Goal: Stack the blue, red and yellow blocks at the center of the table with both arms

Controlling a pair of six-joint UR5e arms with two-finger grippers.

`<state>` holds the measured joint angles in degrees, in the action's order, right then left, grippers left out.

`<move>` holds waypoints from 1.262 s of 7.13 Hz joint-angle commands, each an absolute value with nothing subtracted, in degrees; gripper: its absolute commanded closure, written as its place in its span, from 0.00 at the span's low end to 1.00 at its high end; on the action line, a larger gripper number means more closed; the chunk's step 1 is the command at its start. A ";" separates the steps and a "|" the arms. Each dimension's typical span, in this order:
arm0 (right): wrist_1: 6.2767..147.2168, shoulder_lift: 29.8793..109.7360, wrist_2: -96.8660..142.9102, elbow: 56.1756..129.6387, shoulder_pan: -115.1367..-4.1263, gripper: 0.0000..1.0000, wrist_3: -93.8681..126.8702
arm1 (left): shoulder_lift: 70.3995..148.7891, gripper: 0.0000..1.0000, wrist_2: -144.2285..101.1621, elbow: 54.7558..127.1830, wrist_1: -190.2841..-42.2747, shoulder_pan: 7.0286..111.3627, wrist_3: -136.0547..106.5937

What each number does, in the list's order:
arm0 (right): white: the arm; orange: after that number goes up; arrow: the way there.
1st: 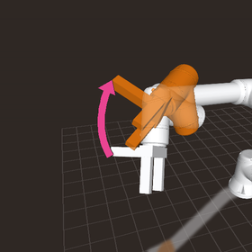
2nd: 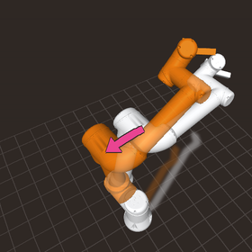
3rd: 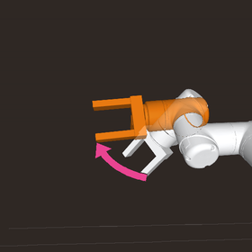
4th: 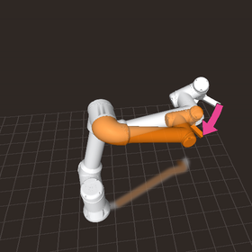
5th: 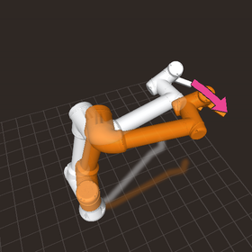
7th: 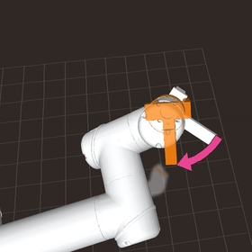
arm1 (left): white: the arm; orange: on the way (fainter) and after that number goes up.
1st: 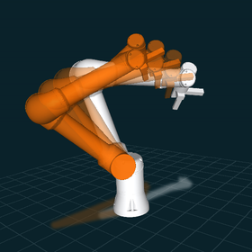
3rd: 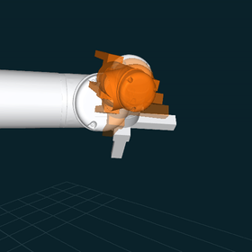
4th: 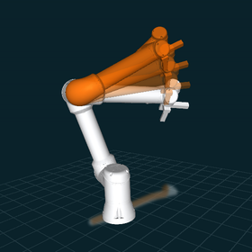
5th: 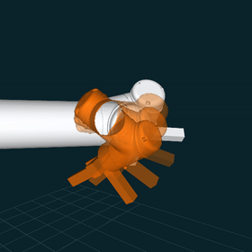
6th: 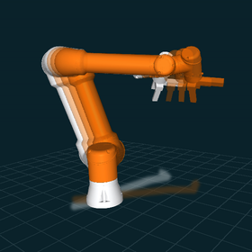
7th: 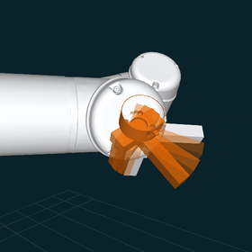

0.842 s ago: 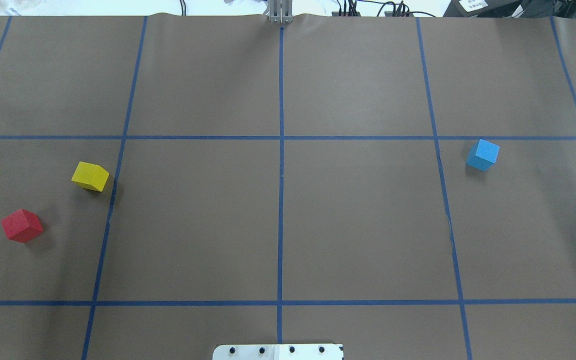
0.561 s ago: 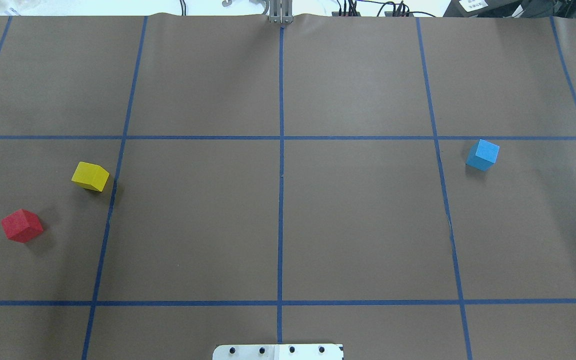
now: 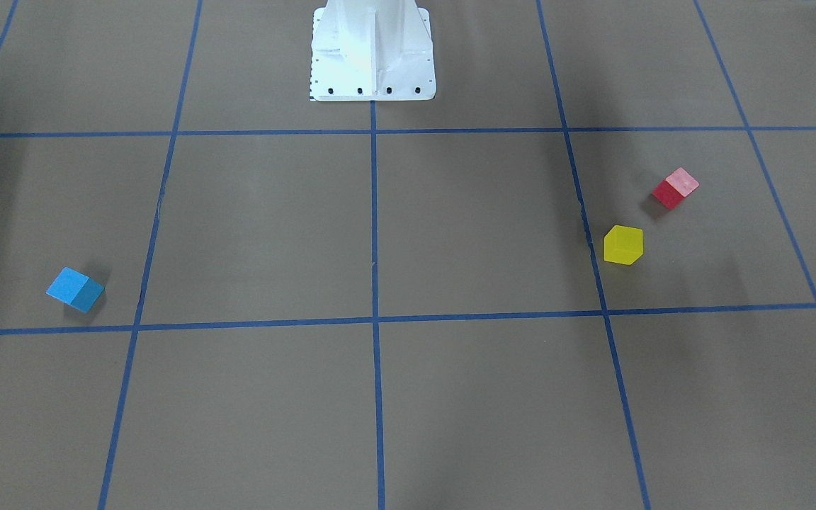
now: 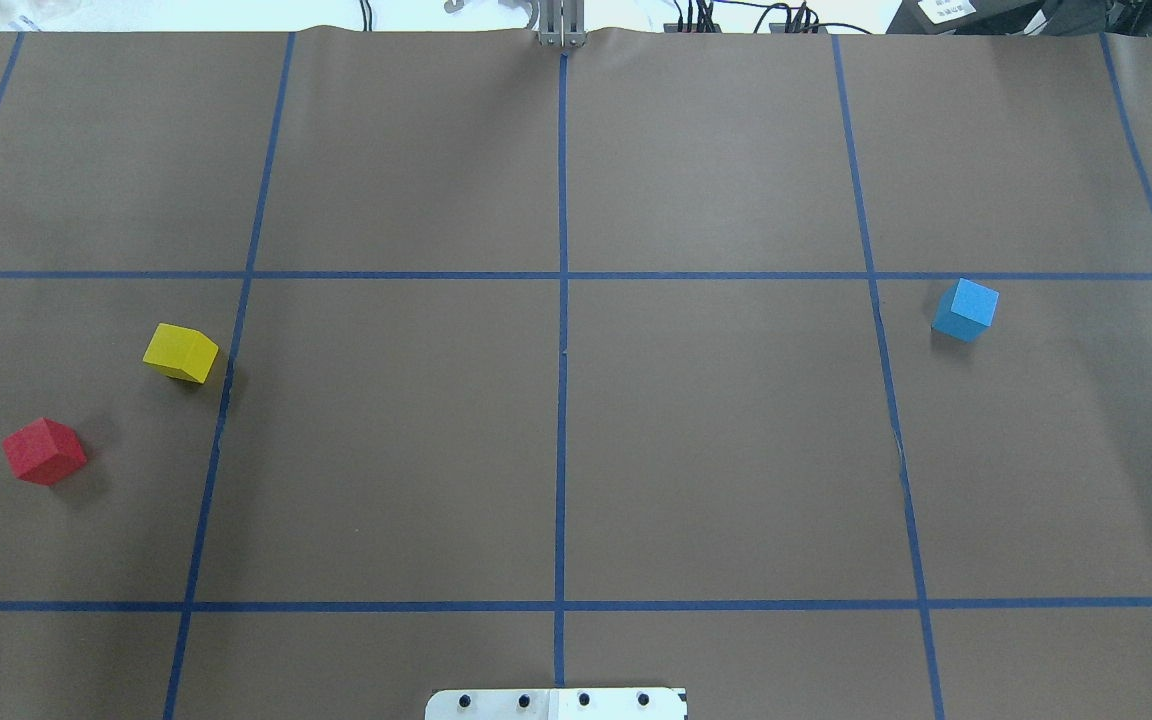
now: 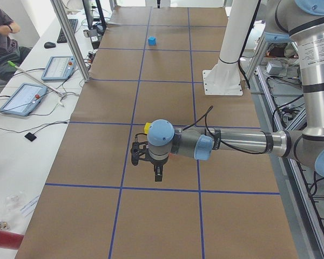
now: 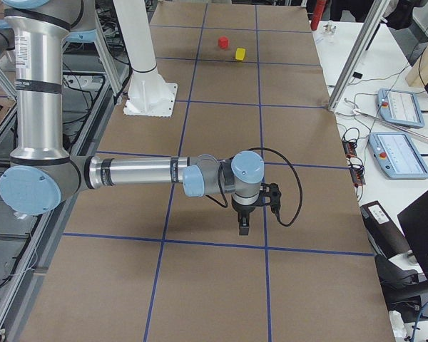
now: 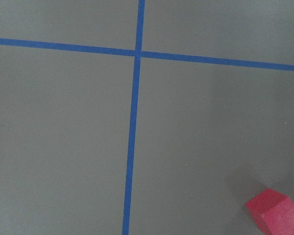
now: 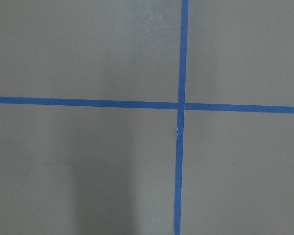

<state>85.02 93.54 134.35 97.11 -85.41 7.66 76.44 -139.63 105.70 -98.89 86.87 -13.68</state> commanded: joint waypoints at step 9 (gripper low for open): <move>61.63 91.42 128.60 97.91 -61.56 0.01 50.32 | 75.59 0.01 -142.29 105.73 -106.61 86.75 -13.71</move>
<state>65.43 92.68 131.60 97.95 -66.78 42.06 75.63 -142.29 105.80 -106.55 86.75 -13.70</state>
